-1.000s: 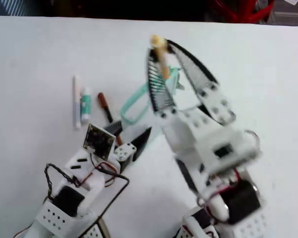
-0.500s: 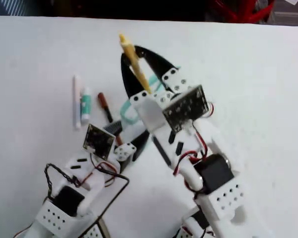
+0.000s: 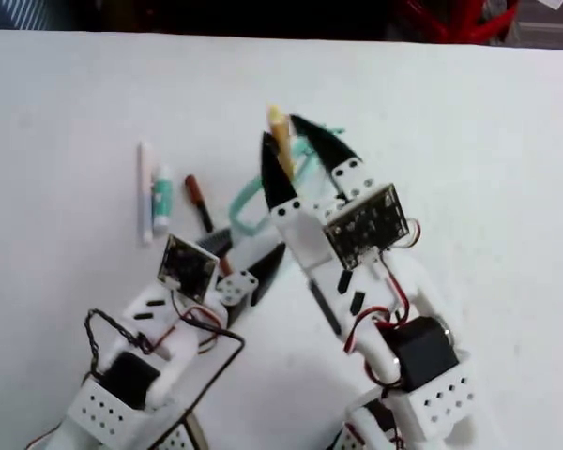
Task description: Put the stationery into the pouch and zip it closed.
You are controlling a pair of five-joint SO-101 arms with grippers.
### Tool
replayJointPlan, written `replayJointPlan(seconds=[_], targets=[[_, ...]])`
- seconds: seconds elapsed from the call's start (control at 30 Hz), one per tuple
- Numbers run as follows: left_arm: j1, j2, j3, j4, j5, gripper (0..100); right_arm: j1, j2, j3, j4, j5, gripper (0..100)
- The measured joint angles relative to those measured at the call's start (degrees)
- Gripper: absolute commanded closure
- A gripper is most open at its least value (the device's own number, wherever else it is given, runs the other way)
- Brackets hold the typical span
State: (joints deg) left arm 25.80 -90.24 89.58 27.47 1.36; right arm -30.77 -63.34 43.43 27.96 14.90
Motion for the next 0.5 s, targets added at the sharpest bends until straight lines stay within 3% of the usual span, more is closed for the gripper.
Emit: replayJointPlan(seconds=[0.3, 0.5], targets=[[-0.09, 0.00, 0.00, 0.00, 0.00, 80, 1.67, 0.00, -4.92, 6.24, -1.67, 75.8], [-0.09, 0.00, 0.00, 0.00, 0.00, 80, 12.04, 6.33, -13.63, 8.35, -11.25, 75.8]])
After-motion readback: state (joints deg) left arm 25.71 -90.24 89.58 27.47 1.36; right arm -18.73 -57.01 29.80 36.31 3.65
